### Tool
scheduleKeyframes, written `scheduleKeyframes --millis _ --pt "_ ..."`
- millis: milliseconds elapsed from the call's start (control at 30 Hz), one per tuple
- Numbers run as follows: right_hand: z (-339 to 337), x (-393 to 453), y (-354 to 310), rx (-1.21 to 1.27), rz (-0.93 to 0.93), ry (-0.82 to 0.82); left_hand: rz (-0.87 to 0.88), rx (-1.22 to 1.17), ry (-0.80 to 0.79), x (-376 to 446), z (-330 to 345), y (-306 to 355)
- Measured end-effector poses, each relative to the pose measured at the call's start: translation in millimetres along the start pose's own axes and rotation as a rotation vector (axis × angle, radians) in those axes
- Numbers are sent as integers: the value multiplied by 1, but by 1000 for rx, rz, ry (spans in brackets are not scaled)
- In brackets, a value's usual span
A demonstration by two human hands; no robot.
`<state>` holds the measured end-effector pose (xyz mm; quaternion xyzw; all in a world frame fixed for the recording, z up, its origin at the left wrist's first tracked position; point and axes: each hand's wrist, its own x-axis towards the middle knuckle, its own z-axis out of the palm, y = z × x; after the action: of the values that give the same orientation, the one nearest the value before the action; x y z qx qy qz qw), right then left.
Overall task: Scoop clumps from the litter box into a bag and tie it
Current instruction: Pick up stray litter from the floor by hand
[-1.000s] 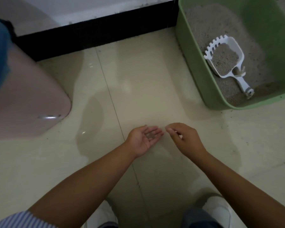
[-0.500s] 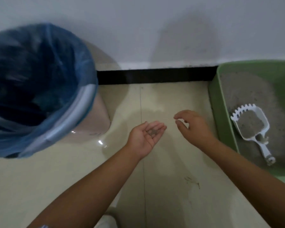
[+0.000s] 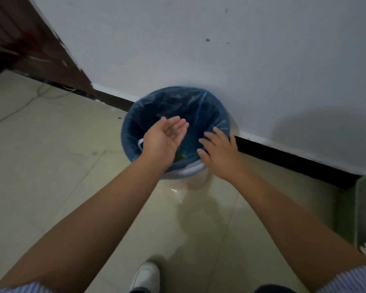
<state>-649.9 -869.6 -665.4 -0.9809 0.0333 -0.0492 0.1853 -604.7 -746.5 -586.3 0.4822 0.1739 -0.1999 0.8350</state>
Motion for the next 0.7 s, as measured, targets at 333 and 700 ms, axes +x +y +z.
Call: scheduleKeyframes --millis 333,700 --pt "8 -2 -4 1 82 37 204 2279 -242 49 -40 -18" --pt "2 -4 -8 -44 91 -9 436 2046 157 -4 -62 -53"
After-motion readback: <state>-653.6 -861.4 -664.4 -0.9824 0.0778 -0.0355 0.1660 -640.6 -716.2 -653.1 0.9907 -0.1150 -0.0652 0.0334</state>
